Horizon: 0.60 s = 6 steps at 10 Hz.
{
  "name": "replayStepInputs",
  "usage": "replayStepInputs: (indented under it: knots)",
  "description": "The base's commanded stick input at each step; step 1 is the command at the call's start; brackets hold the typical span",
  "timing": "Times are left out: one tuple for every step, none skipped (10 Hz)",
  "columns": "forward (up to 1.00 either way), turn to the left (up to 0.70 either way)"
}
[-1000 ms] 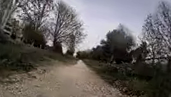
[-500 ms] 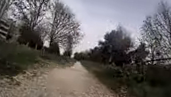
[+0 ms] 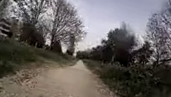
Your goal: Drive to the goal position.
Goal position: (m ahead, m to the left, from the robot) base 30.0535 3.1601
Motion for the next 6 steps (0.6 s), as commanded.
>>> replayStepInputs:
  knots:
    - [0.85,0.00]
    - [0.85,0.00]
    - [0.85,0.00]
    - [0.85,0.00]
    - [0.85,0.00]
    - [0.85,0.00]
